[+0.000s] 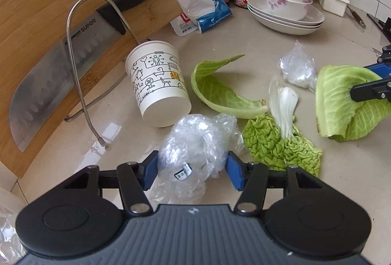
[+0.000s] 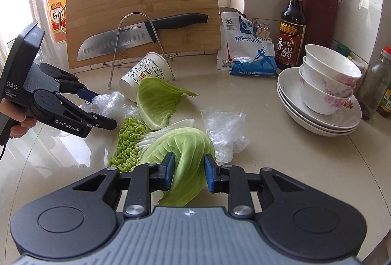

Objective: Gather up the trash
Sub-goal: 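Carry the cabbage leaf and plastic bag to the bucket and open the right tool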

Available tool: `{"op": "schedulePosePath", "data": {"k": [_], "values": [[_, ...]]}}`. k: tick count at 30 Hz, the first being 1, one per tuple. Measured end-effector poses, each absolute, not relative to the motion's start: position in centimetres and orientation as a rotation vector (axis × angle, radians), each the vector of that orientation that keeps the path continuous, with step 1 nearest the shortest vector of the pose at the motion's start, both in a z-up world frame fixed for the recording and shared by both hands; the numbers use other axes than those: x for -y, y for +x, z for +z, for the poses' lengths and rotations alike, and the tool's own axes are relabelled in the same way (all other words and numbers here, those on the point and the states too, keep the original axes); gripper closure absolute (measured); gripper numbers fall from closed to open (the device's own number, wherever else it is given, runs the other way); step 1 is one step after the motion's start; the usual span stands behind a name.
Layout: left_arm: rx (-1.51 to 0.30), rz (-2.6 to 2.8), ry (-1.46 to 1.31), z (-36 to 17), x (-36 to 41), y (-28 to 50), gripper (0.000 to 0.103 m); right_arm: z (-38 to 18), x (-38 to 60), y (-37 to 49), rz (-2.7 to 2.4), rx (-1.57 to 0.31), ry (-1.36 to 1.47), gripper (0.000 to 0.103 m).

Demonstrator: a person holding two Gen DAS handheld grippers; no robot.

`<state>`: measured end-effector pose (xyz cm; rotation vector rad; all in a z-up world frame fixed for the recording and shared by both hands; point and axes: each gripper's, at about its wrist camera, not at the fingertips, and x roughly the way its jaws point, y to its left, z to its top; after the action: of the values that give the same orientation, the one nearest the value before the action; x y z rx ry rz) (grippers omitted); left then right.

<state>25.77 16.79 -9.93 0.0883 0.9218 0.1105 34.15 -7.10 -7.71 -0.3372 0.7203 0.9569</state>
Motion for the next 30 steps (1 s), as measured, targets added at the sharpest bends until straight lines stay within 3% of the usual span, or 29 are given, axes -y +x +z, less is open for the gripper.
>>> {"op": "schedulePosePath", "data": {"k": [30], "values": [[-0.885, 0.088, 0.147, -4.0, -11.4, 19.3, 0.049, -4.9, 12.6, 29.7, 0.949, -0.668, -0.329, 0.073]]}}
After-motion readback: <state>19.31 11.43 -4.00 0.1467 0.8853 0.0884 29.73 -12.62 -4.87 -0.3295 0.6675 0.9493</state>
